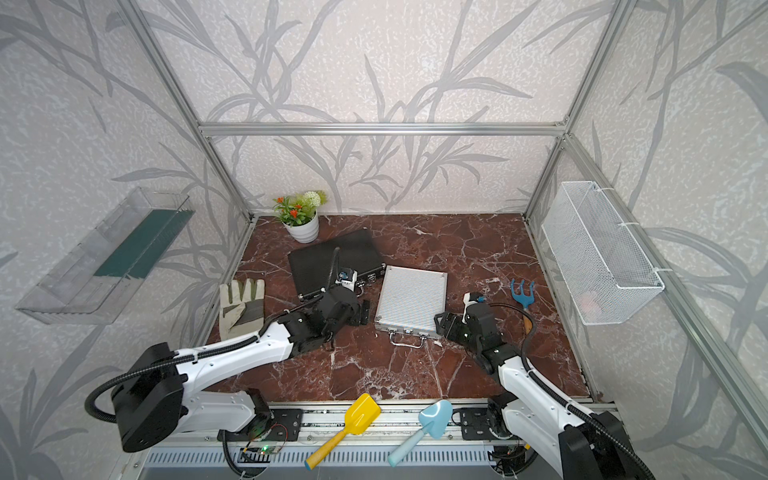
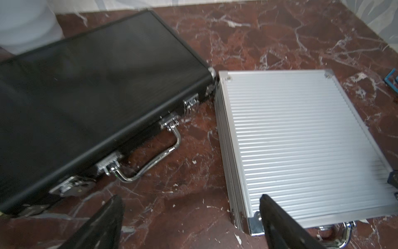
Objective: Open the poker set cases
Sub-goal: Move the poker set case to the center of the board.
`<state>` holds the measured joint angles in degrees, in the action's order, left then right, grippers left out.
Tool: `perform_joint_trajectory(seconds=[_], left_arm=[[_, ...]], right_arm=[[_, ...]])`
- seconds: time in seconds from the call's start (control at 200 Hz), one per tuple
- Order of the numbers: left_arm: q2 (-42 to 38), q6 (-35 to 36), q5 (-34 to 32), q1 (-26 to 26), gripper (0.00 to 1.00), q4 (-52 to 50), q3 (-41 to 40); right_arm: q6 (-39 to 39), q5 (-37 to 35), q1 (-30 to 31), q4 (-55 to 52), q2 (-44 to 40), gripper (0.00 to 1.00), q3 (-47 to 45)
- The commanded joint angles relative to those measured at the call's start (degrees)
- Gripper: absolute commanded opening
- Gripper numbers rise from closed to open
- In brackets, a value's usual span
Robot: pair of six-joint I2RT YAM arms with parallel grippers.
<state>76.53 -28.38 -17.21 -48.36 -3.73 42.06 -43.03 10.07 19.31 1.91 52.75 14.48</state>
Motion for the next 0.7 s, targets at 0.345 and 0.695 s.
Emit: perform_joint_trajectory(seconds=[0.345,0.695], left_arm=[[16.5,-4.6,31.4,0.5,0.81,8.3,5.4],[29.1,-5.9,40.3,2.7,0.42,11.4,17.5]], right_arm=[[-4.3,9.1,0.9,6.3,9.2,0.57,0.0],[-10.4,13.9,-3.5,27.8,23.8,0.30,-0.8]])
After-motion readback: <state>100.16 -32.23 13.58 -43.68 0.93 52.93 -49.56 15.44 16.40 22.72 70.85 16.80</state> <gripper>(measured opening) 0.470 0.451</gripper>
